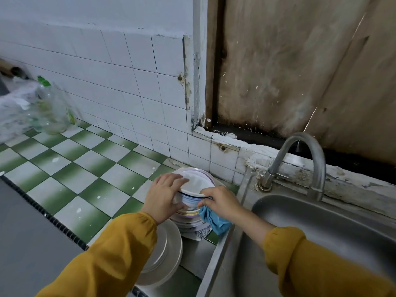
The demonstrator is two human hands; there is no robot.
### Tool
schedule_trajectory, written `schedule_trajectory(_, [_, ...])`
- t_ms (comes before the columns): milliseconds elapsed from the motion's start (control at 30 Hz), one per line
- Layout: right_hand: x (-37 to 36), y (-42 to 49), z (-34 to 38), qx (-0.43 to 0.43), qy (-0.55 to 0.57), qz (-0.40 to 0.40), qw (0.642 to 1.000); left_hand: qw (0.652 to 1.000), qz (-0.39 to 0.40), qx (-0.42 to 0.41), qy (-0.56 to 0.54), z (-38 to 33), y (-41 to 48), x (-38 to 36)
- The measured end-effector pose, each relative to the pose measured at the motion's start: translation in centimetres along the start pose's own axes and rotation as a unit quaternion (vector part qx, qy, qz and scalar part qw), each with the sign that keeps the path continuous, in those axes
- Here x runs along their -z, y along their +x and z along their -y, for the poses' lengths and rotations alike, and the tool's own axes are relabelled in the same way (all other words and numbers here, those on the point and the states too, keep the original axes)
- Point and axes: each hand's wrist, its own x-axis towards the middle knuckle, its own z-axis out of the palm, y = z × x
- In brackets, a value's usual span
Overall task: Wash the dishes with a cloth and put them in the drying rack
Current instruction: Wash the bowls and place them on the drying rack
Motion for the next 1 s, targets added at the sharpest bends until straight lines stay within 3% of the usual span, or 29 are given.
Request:
schedule_trajectory(167, [-0.6, 0.2, 0.1, -0.028, 0.068, -0.008, 0.997, 0.971, 0.023, 0.176, -0.162, -0.4, -0.9, 0.2])
schedule_trajectory(233, [-0.8, 0.1, 0.4, -0.035, 0.088, -0.012, 0.995, 0.958, 0.038, 0.209, -0.192, -0.5, -0.9, 0.1])
schedule_trajectory(633, [-0.9, 0.3, 1.7, -0.094, 0.300, -0.023, 0.949, 0.951, 0.026, 0.208, -0.229, -0.8, -0.6, 0.9])
schedule_trajectory(867, [0.4, 0.1, 2.1, -0.175, 0.453, -0.060, 0.872, 0.914, 0.006, 0.221, -0.340, -0.7, -0.5, 0.9])
schedule_trajectory(1000, [1.7, -0.8, 2.8, -0.166, 0.475, -0.068, 0.862, 0.874, -0.009, 0.233, -0.427, -1.5, -0.3, 2.2])
